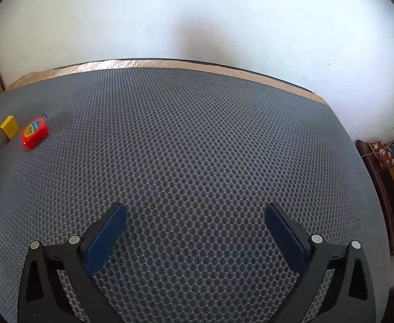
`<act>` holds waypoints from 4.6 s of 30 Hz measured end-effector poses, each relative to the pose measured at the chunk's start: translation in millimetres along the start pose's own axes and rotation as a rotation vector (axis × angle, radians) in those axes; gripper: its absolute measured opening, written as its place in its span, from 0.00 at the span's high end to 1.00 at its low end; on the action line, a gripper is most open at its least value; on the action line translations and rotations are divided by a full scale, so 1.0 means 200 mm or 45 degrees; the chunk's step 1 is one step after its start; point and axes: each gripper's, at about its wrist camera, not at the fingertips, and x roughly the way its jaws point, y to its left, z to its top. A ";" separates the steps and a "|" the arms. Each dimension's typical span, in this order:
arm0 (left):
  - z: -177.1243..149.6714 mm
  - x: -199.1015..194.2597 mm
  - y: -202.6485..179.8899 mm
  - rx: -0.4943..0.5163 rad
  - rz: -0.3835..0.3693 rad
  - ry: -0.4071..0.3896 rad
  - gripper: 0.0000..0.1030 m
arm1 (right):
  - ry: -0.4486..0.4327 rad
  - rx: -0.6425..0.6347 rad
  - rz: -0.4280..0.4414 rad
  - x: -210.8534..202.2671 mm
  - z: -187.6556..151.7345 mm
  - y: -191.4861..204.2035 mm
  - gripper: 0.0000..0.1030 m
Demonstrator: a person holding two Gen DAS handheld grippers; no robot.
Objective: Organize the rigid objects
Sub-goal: 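Open the right tool over the tin while the left tool reaches the yellow cube, then grasp the yellow cube with the left tool while the right tool reaches the red tape measure, then grasp the red tape measure with the right tool while the left tool carries the cube over the tin, then lower the yellow cube into the tin and open the left tool, then lower the red tape measure into the tin and open the right tool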
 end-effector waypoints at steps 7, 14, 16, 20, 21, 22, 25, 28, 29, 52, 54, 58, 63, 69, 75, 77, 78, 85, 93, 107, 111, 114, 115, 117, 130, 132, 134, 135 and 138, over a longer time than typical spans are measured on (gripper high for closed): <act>0.07 0.21 0.11 -0.084 -0.006 0.128 0.43 | -0.019 0.019 0.047 -0.03 0.00 -0.01 0.01; 0.07 0.36 0.12 -0.083 0.001 0.188 0.45 | -0.025 0.027 0.056 -0.05 0.00 -0.01 0.01; 0.06 0.37 0.09 -0.049 0.053 0.175 0.71 | -0.025 0.030 0.056 -0.05 0.00 -0.01 0.01; -0.01 0.29 0.06 -0.098 -0.009 0.125 0.71 | -0.015 0.039 0.054 -0.03 0.00 -0.03 0.01; -0.04 0.25 0.05 -0.100 -0.007 0.105 0.71 | -0.010 0.039 0.053 -0.03 0.00 -0.04 0.01; -0.08 0.18 0.03 -0.108 -0.025 0.073 0.71 | -0.006 0.038 0.053 -0.02 0.00 -0.04 0.01; -0.22 0.00 0.00 -0.145 -0.099 0.002 0.71 | 0.005 0.032 0.049 -0.01 0.01 -0.04 0.01; -0.41 -0.21 0.00 -0.180 -0.114 -0.067 0.71 | -0.020 0.034 0.045 -0.02 0.01 -0.05 0.01; -0.47 -0.27 0.02 -0.205 -0.131 -0.081 0.71 | -0.036 0.027 0.056 -0.03 0.01 -0.05 0.01; -1.05 -0.64 0.50 -0.587 -0.075 -0.155 0.71 | 0.148 -0.708 0.508 0.21 0.47 0.95 0.27; -1.05 -0.63 0.52 -0.600 -0.075 -0.149 0.71 | 0.240 -0.705 0.523 0.28 0.48 0.97 0.43; -1.05 -0.61 0.55 -0.625 -0.079 -0.141 0.71 | 0.248 -0.676 0.529 0.27 0.47 0.97 0.58; -1.00 -0.54 0.52 -0.570 -0.094 -0.120 0.71 | 0.201 -0.625 0.567 0.14 0.38 0.93 0.58; -0.90 -0.45 0.47 -0.509 -0.074 -0.100 0.71 | 0.131 -0.475 0.719 -0.06 0.35 0.86 0.58; -0.66 -0.37 0.49 -0.414 0.013 -0.142 0.71 | 0.079 -0.314 0.863 -0.23 0.31 0.83 0.58; -0.57 -0.31 0.50 -0.375 0.071 -0.132 0.71 | 0.076 -0.272 0.888 -0.26 0.30 0.84 0.58; -0.54 -0.27 0.51 -0.362 0.092 -0.130 0.71 | 0.081 -0.257 0.902 -0.26 0.29 0.84 0.58; -0.39 -0.04 0.58 -0.322 0.140 -0.084 0.71 | 0.102 -0.264 0.933 -0.31 0.21 0.89 0.58; -0.36 0.05 0.60 -0.273 0.208 -0.072 0.69 | 0.120 -0.290 0.966 -0.31 0.20 0.96 0.58; -0.56 -0.31 0.67 -0.423 0.082 -0.208 0.56 | 0.098 -0.359 1.026 -0.45 0.20 1.16 0.58; -0.81 -0.46 0.66 -0.514 0.276 -0.241 0.56 | 0.089 -0.402 1.055 -0.48 0.23 1.27 0.58; -0.97 -0.53 0.65 -0.562 0.350 -0.247 0.52 | 0.099 -0.424 1.074 -0.48 0.24 1.38 0.58; -1.02 -0.55 0.65 -0.580 0.358 -0.262 0.50 | 0.095 -0.441 1.067 -0.47 0.24 1.42 0.58; -1.09 -0.57 0.66 -0.597 0.363 -0.302 0.49 | 0.092 -0.468 1.025 -0.45 0.24 1.49 0.58; -1.16 -0.55 0.68 -0.567 0.435 -0.369 0.49 | 0.147 -0.456 0.881 -0.26 0.26 1.68 0.58; -1.16 -0.55 0.66 -0.542 0.445 -0.378 0.48 | 0.139 -0.452 0.879 -0.26 0.26 1.68 0.58; -1.16 -0.55 0.65 -0.525 0.455 -0.377 0.47 | 0.098 -0.452 0.852 -0.30 0.26 1.68 0.58; -1.16 -0.55 0.65 -0.525 0.456 -0.373 0.47 | 0.069 -0.450 0.834 -0.33 0.26 1.68 0.57; -1.16 -0.53 0.67 -0.544 0.408 -0.365 0.47 | -0.048 -0.414 0.812 -0.46 0.23 1.63 0.44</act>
